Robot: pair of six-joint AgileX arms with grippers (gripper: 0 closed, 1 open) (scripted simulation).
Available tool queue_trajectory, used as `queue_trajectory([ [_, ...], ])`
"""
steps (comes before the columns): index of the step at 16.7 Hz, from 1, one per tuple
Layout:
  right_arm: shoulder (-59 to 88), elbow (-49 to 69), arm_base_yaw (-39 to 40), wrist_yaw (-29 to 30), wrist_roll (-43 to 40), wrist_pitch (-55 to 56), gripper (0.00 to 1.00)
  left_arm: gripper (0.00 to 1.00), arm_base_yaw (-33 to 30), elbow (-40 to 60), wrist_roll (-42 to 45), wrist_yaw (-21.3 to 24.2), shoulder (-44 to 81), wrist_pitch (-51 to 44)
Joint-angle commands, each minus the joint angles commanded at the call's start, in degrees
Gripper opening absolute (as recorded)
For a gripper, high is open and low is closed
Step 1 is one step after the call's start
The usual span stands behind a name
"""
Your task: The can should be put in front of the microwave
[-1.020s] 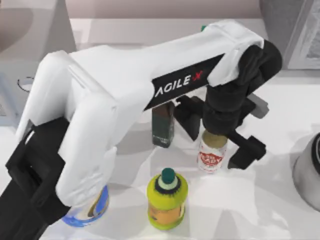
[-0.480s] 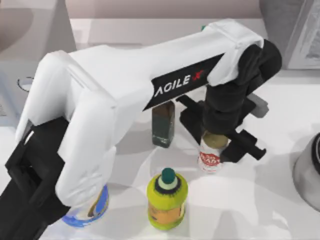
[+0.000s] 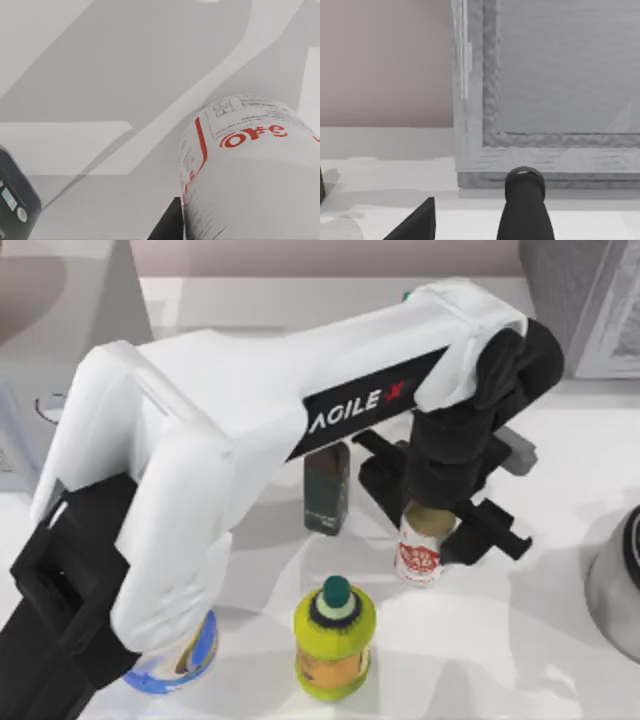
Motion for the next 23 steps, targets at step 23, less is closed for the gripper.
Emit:
queue_trajectory([
  [23, 0.0, 0.0, 0.0, 0.0, 0.0, 0.0, 1.00, 0.00, -0.5, 9.4, 0.2, 0.2, 0.0, -9.4],
])
